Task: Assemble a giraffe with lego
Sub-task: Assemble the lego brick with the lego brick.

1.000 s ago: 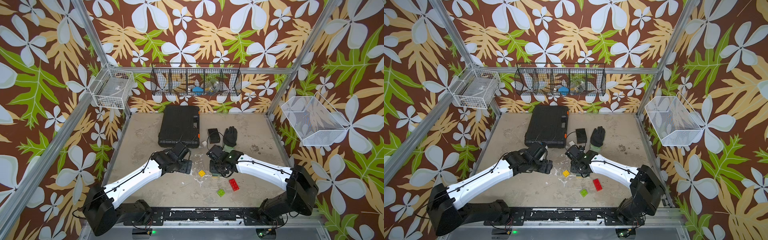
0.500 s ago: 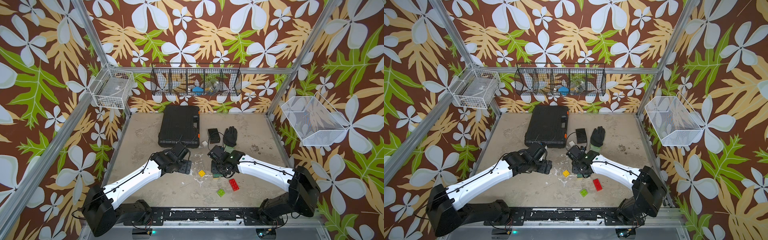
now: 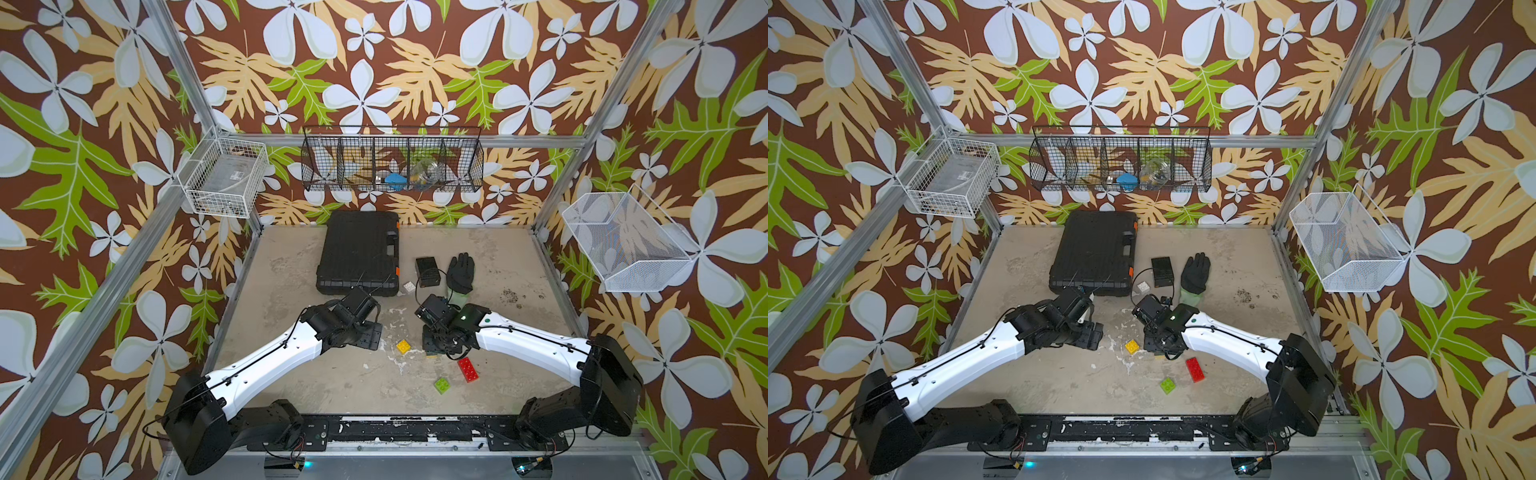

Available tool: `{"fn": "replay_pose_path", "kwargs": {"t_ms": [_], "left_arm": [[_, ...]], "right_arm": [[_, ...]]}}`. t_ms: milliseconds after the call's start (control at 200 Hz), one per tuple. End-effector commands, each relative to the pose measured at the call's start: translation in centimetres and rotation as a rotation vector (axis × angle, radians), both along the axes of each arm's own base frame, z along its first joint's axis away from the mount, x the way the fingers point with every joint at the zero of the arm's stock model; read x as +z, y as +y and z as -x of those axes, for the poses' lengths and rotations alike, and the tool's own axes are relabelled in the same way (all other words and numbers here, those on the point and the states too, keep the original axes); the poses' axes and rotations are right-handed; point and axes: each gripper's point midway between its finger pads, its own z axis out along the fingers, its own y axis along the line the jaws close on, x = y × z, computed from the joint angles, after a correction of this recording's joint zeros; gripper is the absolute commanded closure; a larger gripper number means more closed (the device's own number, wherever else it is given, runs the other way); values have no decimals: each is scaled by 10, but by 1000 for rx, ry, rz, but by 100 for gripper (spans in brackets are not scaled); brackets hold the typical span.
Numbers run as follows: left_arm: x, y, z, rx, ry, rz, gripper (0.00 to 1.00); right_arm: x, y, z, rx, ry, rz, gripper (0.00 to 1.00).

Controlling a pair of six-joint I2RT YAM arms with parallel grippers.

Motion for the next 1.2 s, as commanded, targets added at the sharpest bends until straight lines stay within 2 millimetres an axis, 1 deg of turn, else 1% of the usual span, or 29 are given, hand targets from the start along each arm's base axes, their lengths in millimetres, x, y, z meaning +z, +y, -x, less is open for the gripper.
{"fn": "replay_pose_path", "kwargs": {"t_ms": [0, 85, 210, 305, 540, 726, 861, 1006, 1196], "left_arm": [[1, 0, 0, -6, -2, 0, 8], [2, 0, 1, -7, -1, 2, 7], [1, 0, 2, -8, 3, 5, 7], [2, 0, 1, -7, 1, 8, 7], [1, 0, 3, -3, 4, 13, 7], [2, -1, 1, 0, -1, 19, 7], [4, -2, 0, 1, -7, 24, 7], [3, -2, 1, -2, -9, 27, 7], [4, -4, 0, -8, -11, 32, 7]], "right_arm": [[-3, -3, 3, -10, 13, 7, 82], [-6, -5, 2, -5, 10, 27, 82], [-9, -3, -1, 6, 10, 42, 82], [-14, -5, 0, 15, 23, 60, 82], [-16, -13, 6, 18, 31, 80, 81], [-18, -12, 7, -6, 37, 35, 80], [-21, -16, 8, -17, 51, 35, 80], [-23, -18, 11, -48, 58, -11, 80], [-26, -25, 14, -53, 67, 9, 81]]}}
